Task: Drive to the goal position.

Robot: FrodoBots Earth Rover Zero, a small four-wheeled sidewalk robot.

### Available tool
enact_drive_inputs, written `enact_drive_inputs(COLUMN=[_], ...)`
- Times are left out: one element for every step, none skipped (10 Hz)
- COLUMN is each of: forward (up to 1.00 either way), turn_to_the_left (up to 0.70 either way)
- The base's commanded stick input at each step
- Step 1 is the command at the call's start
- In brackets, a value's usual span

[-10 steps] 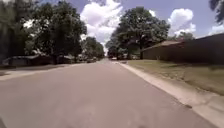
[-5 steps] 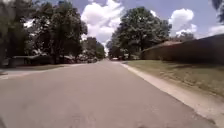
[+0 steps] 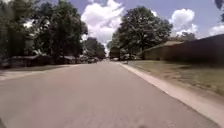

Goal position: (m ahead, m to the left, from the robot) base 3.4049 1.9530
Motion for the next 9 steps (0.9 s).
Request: enact_drive_inputs(forward=[0.7, 0.7, 0.7, 0.7, 0.7, 0.7, 0.7, 0.7, 0.7], turn_to_the_left=[0.0, 0.0, 0.0, 0.0, 0.0, 0.0, 0.0, 0.0, 0.0])
